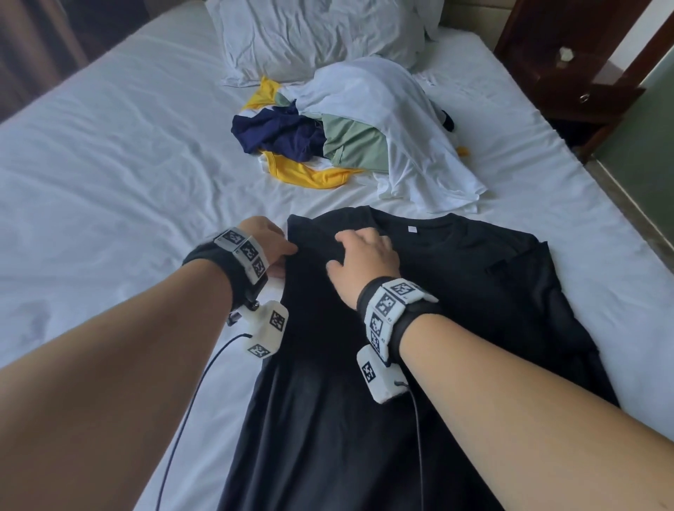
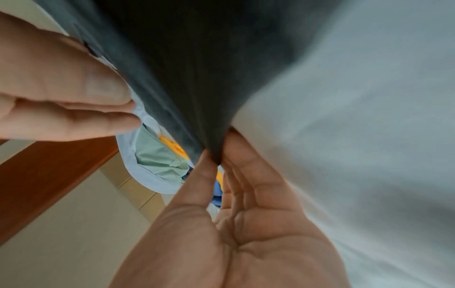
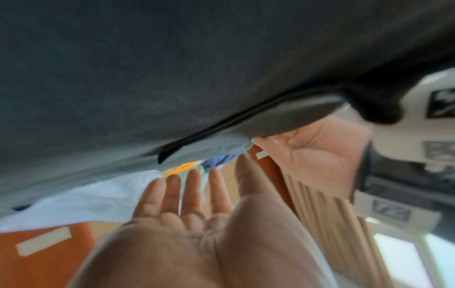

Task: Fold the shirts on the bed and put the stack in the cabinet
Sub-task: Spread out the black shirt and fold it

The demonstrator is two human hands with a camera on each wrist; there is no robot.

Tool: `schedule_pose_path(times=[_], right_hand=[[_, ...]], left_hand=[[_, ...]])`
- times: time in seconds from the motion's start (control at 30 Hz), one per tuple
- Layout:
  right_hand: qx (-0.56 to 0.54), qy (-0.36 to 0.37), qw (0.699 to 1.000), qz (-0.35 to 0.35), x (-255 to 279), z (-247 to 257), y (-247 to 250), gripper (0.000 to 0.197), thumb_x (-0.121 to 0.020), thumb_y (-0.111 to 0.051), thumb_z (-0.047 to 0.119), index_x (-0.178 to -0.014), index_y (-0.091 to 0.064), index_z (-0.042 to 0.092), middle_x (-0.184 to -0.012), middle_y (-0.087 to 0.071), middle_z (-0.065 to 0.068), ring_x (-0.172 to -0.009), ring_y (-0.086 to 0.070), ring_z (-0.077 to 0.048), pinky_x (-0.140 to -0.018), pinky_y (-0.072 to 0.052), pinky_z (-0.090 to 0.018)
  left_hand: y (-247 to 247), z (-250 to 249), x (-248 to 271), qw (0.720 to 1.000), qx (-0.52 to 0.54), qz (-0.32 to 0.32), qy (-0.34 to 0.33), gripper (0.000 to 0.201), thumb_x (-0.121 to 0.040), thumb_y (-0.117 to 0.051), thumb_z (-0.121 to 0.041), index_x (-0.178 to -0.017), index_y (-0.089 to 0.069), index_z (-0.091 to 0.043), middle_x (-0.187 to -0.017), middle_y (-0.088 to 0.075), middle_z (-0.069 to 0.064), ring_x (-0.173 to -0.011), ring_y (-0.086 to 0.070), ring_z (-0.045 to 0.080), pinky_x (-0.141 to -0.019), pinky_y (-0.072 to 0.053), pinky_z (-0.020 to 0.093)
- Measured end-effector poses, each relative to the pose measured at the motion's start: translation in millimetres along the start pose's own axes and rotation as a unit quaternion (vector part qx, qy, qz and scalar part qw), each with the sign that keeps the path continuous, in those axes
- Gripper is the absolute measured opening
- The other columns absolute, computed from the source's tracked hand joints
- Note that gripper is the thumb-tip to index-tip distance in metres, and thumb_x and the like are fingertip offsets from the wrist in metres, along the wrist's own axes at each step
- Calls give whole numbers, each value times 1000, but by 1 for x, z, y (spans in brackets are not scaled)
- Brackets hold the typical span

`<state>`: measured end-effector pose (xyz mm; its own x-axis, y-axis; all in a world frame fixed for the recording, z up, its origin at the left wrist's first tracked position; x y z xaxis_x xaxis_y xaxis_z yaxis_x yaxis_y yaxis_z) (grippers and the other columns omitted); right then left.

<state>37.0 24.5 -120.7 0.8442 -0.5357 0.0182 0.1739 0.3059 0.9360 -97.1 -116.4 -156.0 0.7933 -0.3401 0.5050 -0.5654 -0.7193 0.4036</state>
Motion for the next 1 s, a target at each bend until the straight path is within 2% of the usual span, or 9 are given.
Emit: schedule_pose_path(times=[0.2,0.27,0.4,0.53,0.67,0.77,0.83,0.9,1.0], right_hand=[[50,-6,978,202,34,-5,-47,122,-68,-72,75,-159,-1,37,-169,10,3,-155,10,-28,-123,5,-55],[16,-20,983,182,40,-18,-25,116,-71,-71,73,-159,-7,34,-169,4,1,-156,4,-28,-125,-3,-54],[-59,-110,981,147,75,-87,34,86,-87,-67,56,-156,-32,19,-159,-36,-6,-143,-40,-29,-114,-38,-43],[21,-239,964,117,142,-195,92,56,-96,-61,39,-141,-53,6,-142,-56,-13,-128,-54,-33,-104,-43,-35],[71,-339,927,142,243,-289,119,40,-99,-60,23,-129,-60,-4,-135,-59,-22,-126,-56,-36,-96,-44,-32],[79,-361,901,227,312,-311,100,51,-95,-63,46,-123,-61,3,-112,-69,-16,-110,-66,-30,-87,-48,-30],[43,-369,897,241,342,-315,86,53,-84,-73,57,-103,-60,9,-87,-68,-10,-87,-67,-28,-76,-50,-29],[51,-350,903,245,359,-313,75,56,-78,-77,59,-105,-62,12,-106,-71,-11,-90,-65,-27,-83,-52,-31],[76,-308,921,226,372,-299,70,67,-88,-68,54,-137,-58,10,-140,-60,-10,-121,-60,-28,-99,-47,-33]], left_hand=[[14,15,31,997,-14,-74,-6,14,-91,-70,-14,-93,-56,-14,-87,-73,19,-74,-74,35,-75,-63,55],[9,19,54,999,-21,-48,11,12,-95,-67,-14,-96,-58,-7,-86,-70,15,-72,-69,32,-82,-62,51],[10,42,101,997,-45,-7,63,18,-100,-65,-17,-91,-58,-4,-91,-68,16,-72,-65,28,-74,-57,40],[13,70,147,993,-70,5,99,25,-95,-71,-27,-99,-59,-5,-97,-71,19,-81,-69,32,-67,-57,39],[-5,111,196,979,-137,52,141,28,-102,-60,-24,-113,-58,2,-82,-63,16,-59,-63,26,-59,-49,29],[-15,130,215,972,-198,43,117,44,-104,-58,-22,-136,-55,7,-125,-64,28,-89,-55,29,-93,-50,49],[-22,141,236,967,-225,35,112,51,-104,-58,-22,-142,-49,10,-146,-50,31,-109,-55,35,-108,-43,48],[-28,154,252,960,-256,43,107,50,-104,-56,-23,-141,-49,10,-149,-48,29,-129,-52,39,-112,-39,43],[-31,182,274,955,-258,66,130,53,-98,-65,-24,-137,-56,10,-140,-57,28,-121,-58,39,-111,-41,46]])
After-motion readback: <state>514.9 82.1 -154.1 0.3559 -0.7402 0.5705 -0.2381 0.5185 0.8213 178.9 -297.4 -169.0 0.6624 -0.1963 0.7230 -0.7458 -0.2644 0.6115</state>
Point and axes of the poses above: each hand's wrist, its own x-axis away from the middle knuckle, its own y-axis out of the back of the hand, z = x × y, the point moved 10 cm from there along -x, towards the middle knuckle
